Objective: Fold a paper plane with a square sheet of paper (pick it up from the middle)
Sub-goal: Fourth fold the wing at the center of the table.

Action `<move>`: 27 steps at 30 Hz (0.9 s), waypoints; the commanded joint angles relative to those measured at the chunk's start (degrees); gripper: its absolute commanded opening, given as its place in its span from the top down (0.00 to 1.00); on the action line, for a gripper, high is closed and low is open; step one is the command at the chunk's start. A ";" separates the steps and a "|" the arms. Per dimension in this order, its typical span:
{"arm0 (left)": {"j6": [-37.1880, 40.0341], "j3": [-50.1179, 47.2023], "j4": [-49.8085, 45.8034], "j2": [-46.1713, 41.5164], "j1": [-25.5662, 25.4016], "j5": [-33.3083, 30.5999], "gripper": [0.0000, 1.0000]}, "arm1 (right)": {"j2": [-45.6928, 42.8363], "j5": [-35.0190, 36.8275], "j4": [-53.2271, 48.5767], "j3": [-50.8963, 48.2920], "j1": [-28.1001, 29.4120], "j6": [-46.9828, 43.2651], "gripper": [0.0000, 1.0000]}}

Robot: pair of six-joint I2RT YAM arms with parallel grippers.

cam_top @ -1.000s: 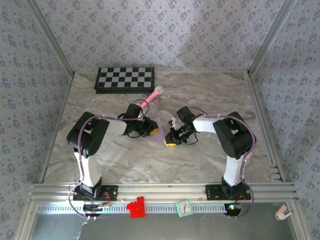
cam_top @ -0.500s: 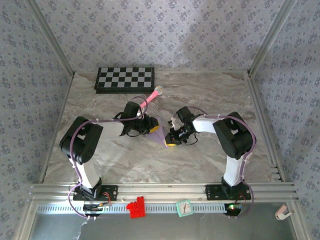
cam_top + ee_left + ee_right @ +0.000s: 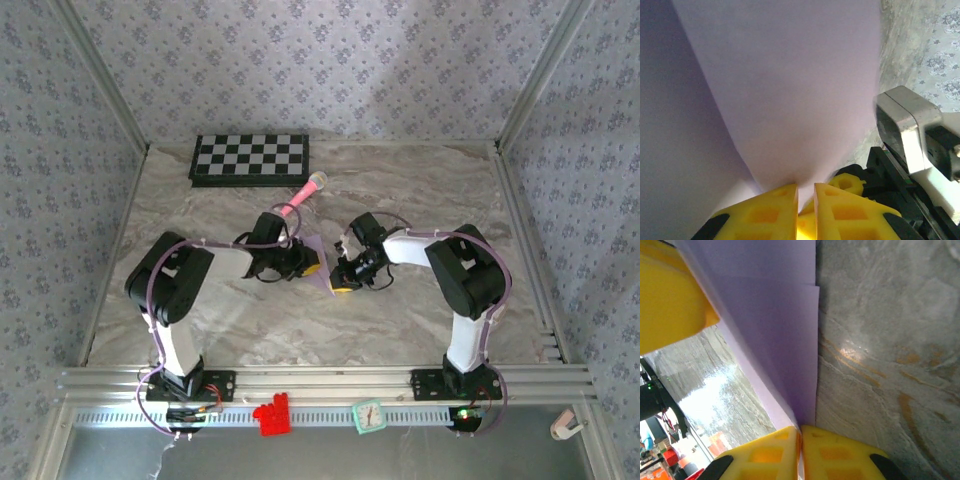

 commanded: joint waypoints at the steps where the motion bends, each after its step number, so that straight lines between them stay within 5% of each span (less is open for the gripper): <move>1: 0.50 2.58 1.43 1.60 -0.47 1.01 0.84 | 3.08 7.52 -3.00 -0.85 1.27 -1.69 0.87; 27: -0.12 1.83 -1.50 2.50 -0.31 -3.85 0.86 | 3.08 8.40 -4.18 -0.49 1.33 -1.78 0.87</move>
